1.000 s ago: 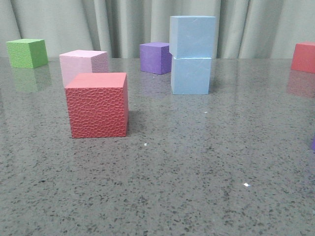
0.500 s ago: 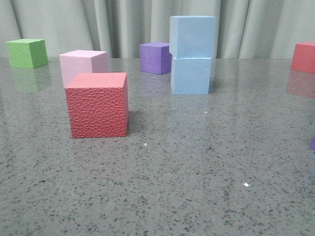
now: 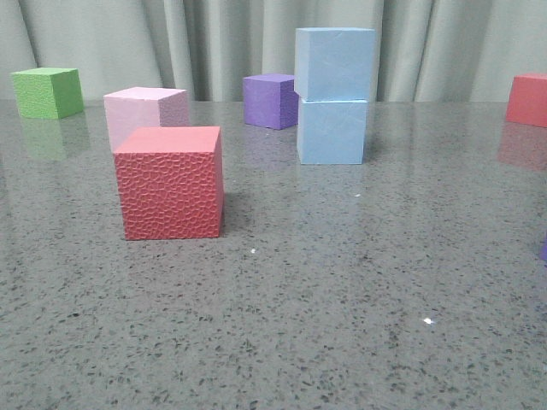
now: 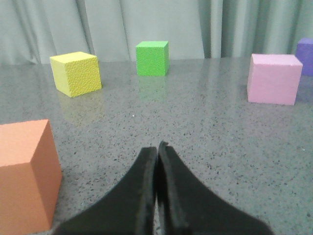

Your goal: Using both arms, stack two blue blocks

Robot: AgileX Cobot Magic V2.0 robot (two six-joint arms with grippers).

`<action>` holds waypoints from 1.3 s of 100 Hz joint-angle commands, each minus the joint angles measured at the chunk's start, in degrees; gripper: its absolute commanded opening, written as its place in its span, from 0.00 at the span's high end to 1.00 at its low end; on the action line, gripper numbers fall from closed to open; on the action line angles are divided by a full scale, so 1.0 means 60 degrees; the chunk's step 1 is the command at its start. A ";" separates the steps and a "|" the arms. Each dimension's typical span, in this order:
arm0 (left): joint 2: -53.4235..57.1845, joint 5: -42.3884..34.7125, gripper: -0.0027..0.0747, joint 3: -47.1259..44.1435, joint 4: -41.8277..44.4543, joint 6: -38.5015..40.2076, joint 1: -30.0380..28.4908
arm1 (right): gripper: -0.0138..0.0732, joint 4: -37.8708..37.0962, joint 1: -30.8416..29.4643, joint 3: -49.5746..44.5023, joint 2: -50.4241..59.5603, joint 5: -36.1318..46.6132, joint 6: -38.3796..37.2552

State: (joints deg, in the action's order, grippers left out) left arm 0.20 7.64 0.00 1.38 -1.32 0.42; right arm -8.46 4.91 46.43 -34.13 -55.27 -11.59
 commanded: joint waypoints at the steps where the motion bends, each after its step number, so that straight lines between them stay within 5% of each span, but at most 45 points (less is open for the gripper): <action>1: 0.0310 -0.1097 0.99 -0.0186 -0.0088 0.0220 -0.0029 | 0.98 -0.0136 -0.0064 0.0250 -0.0019 0.0599 0.0065; 130: 0.0310 -0.1612 0.99 -0.0396 -0.0088 0.0220 0.0166 | 0.98 -0.0136 -0.0064 0.0250 -0.0019 0.0599 0.0065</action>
State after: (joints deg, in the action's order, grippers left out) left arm 0.20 2.84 0.00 1.38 -0.53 1.05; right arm -8.46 4.91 46.43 -34.13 -55.27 -11.59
